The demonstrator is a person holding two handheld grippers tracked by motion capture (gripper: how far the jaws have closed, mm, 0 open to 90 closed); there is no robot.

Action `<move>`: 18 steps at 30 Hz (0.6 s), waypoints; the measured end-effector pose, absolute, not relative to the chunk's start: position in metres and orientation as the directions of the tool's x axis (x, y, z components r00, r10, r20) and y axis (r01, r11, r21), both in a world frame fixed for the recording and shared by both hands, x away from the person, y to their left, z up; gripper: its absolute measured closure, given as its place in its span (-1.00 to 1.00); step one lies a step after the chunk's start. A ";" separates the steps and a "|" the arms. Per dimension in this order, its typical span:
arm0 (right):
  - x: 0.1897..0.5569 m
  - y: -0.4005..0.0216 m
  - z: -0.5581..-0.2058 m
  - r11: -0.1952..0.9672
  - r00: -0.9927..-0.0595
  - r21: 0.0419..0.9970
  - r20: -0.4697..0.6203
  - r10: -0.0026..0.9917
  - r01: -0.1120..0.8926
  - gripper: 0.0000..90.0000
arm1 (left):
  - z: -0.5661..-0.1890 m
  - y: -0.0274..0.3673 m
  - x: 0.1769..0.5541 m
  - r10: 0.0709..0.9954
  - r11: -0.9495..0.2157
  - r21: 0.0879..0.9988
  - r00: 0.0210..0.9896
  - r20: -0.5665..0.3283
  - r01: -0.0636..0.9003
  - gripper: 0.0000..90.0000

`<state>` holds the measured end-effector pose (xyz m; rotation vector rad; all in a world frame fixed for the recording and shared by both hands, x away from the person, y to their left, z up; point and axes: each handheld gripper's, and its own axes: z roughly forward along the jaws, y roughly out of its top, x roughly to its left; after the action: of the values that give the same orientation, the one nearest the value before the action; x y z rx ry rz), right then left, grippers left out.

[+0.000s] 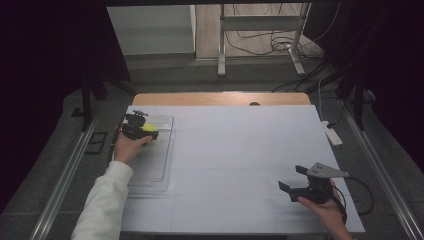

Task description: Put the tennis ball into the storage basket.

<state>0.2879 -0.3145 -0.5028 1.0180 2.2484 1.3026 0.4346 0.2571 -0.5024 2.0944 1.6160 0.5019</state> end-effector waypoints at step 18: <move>0.288 -0.315 -0.503 0.318 -0.679 0.855 0.054 0.732 0.410 -0.81 | -0.484 0.255 0.421 0.959 -0.217 0.624 0.283 -0.007 0.751 -0.73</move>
<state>0.2876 -0.3147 -0.5027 1.0208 2.2464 1.3024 0.4207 0.2554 -0.4835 2.0388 1.5281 0.5277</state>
